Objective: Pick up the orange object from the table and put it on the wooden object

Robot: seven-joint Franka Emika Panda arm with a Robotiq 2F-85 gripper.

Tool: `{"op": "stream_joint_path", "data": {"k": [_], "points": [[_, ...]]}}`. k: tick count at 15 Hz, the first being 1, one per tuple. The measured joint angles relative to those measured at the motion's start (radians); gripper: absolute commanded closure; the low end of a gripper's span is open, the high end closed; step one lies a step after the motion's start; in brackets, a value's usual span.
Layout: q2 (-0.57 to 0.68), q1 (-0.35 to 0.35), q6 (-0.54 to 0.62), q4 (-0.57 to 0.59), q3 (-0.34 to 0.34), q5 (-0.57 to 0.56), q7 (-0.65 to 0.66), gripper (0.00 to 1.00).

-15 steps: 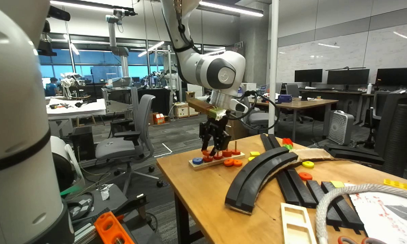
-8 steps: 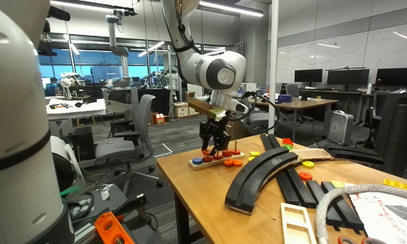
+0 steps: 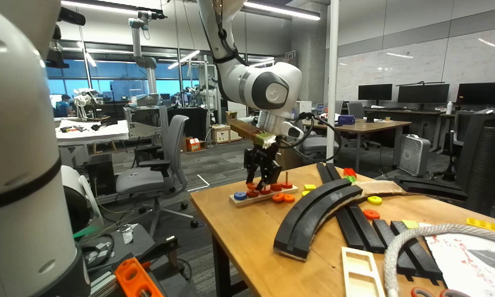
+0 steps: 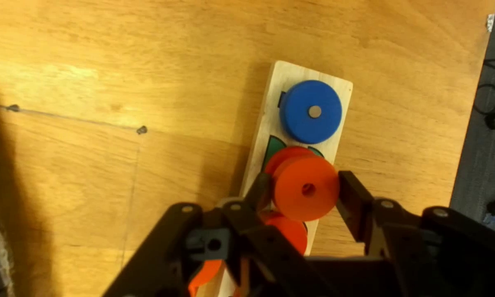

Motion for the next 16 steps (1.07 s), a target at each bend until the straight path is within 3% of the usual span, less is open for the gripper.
{"op": "stream_joint_path", "data": {"k": [5,6,7,8,12,16], "points": [[0.001,-0.009,0.002,-0.024,0.000,0.000,0.000,0.76],[0.000,-0.010,0.002,-0.026,0.000,0.000,0.000,0.65],[0.000,-0.011,0.002,-0.026,0.000,0.000,0.000,0.30],[0.000,-0.011,0.002,-0.026,0.000,0.001,0.000,0.29],[0.001,-0.011,0.002,-0.030,-0.001,0.001,0.020,0.01],[-0.003,-0.011,0.002,-0.031,-0.011,-0.013,0.074,0.00]]}}
